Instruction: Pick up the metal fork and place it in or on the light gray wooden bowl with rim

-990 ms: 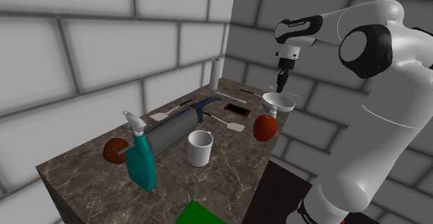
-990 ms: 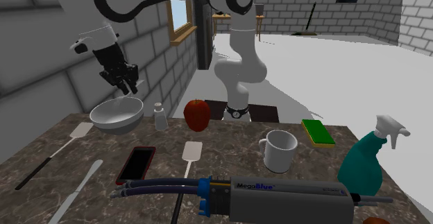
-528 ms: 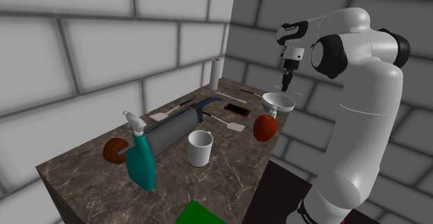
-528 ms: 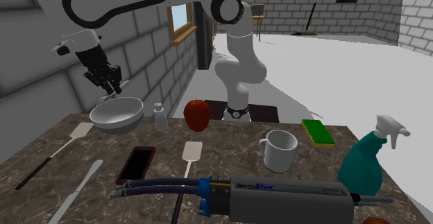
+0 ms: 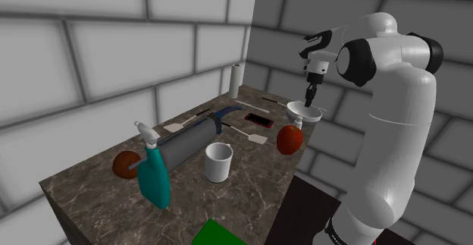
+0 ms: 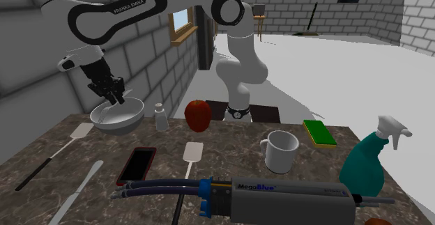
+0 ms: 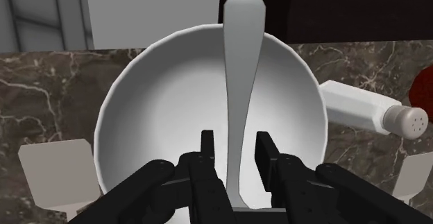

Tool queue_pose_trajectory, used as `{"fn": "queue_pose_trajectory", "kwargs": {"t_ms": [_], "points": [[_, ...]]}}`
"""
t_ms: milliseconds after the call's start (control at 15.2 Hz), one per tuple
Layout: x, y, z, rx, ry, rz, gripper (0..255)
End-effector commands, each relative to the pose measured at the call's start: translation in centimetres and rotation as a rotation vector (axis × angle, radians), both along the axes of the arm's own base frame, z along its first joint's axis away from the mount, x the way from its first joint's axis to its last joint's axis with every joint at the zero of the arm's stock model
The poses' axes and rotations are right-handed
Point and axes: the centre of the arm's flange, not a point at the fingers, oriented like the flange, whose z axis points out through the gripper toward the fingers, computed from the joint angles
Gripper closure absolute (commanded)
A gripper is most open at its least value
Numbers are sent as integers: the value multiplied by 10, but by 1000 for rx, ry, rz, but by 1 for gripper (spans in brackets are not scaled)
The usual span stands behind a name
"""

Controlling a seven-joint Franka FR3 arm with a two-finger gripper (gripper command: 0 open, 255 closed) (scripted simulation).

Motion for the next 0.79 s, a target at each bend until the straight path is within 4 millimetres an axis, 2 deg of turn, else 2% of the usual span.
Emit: {"fn": "queue_pose_trajectory", "kwargs": {"t_ms": [0, 462, 528, 726], "points": [[0, 0, -5, 0, -1, 0, 255], [0, 0, -5, 0, -1, 0, 255], [0, 0, -5, 0, -1, 0, 0], [0, -1, -5, -1, -1, 0, 0]]}}
